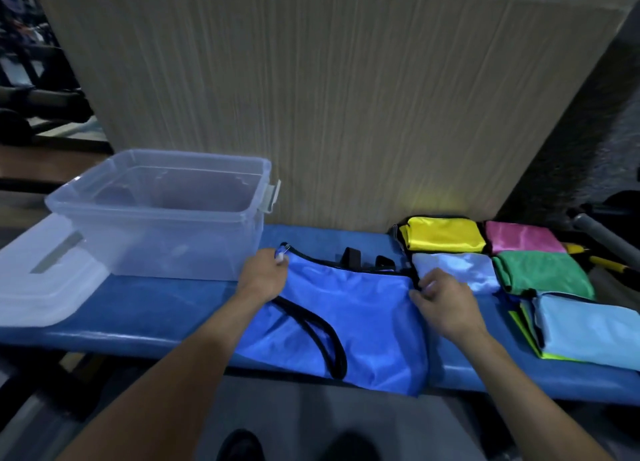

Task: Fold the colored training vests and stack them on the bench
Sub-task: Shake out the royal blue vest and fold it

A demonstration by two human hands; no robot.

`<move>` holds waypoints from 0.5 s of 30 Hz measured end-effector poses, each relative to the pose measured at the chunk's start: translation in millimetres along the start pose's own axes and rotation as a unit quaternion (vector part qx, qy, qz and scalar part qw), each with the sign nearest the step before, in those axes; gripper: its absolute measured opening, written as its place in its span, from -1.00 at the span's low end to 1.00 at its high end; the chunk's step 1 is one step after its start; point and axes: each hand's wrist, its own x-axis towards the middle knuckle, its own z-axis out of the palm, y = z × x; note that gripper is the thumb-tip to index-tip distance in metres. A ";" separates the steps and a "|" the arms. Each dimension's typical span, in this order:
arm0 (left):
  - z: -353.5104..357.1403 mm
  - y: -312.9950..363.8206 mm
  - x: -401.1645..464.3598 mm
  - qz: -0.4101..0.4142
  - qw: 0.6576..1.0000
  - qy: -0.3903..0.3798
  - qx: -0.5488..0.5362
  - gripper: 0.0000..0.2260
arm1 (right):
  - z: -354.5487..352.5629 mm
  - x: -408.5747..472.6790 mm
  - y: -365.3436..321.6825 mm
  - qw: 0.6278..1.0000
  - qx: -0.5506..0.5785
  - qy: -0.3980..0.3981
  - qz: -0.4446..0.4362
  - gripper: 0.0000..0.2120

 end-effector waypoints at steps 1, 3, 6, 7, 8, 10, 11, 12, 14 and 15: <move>-1.0 -0.6 0.9 -0.006 1.000 0.003 0.000 -0.61 | 4.4 0.1 6.6 0.999 -0.010 -0.029 0.029 -0.75; 1.2 -3.6 4.1 -0.017 1.000 0.000 -0.003 -0.58 | 14.8 -1.2 13.6 0.995 0.019 -0.074 0.062 -0.62; 6.8 -8.4 11.0 -0.038 0.999 -0.003 -0.018 -0.56 | 22.6 -4.0 16.6 0.987 0.113 -0.081 0.084 -0.57; 6.7 -9.5 11.8 -0.041 0.999 -0.005 -0.020 -0.55 | 22.7 -4.2 17.0 0.983 0.135 -0.080 0.092 -0.57; 6.4 -11.1 13.2 -0.041 0.999 -0.008 -0.013 -0.55 | 22.8 -3.9 17.3 0.980 0.152 -0.080 0.100 -0.57; 2.1 -11.0 11.9 -0.016 0.999 -0.020 0.031 -0.62 | 24.9 -2.9 17.1 0.976 0.169 -0.082 0.108 -0.54; -0.7 -9.7 9.7 0.000 0.997 -0.029 0.065 -0.69 | 25.9 -3.1 15.5 0.976 0.171 -0.083 0.108 -0.54; -2.5 -8.7 7.8 0.015 0.994 -0.040 0.098 -0.70 | 26.5 -2.6 13.7 0.975 0.175 -0.085 0.107 -0.55; -4.0 -7.8 2.9 0.032 0.984 -0.063 0.161 -0.55 | 27.3 -1.6 9.8 0.971 0.189 -0.097 0.106 -0.56; -4.1 -7.6 -0.2 0.038 0.979 -0.069 0.188 -0.53 | 27.4 -1.3 8.3 0.970 0.192 -0.105 0.103 -0.57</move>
